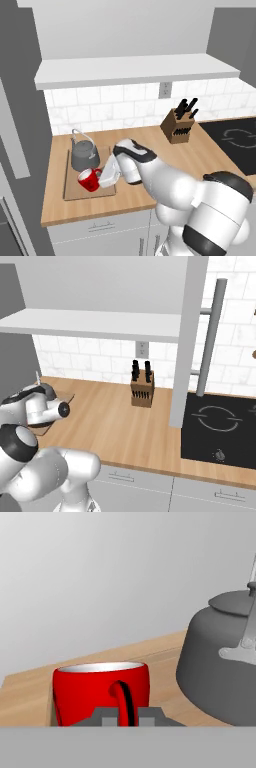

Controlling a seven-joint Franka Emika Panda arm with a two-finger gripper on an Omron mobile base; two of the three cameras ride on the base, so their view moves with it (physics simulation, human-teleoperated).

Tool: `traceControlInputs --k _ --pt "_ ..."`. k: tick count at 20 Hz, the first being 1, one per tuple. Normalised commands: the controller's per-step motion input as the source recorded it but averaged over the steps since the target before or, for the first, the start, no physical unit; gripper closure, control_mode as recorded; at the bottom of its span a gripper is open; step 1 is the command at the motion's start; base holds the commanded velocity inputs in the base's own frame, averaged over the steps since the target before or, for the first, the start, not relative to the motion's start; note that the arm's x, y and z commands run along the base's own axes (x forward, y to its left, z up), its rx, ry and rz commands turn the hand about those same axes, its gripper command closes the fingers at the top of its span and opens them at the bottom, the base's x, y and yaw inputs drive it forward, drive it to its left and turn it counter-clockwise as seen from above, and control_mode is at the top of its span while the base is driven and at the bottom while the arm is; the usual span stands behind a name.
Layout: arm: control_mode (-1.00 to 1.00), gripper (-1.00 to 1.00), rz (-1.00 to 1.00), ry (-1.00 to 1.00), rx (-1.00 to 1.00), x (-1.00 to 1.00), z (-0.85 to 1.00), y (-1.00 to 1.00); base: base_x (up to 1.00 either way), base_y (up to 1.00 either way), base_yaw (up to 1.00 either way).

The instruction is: Pick the kettle from the counter and place it on the tray. Then pick the mug from the cabinet and place it on the tray. Then close the cabinet doors.

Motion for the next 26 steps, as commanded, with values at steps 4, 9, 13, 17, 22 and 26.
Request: traceControlInputs --k 4,9,13,17,22,26 --pt "-1.0 1.0 0.02 0.0 0.0 0.22 -0.16 -0.01 0.0 0.0 0.0" --pt "-1.0 1.0 0.04 -0.03 0.0 0.15 -0.16 0.08 0.0 0.0 0.0" --pt "-1.0 1.0 0.03 -0.07 0.04 0.07 -0.13 0.38 0.0 0.0 0.0" --pt "-1.0 1.0 0.02 -0.08 0.05 0.08 -0.11 0.21 0.0 0.0 0.0" --pt "-1.0 1.0 0.02 -0.05 0.01 0.01 -0.19 -0.1 0.0 0.0 0.0" --pt "-1.0 1.0 0.02 0.0 0.0 -0.03 -0.25 -0.3 0.0 0.0 0.0"
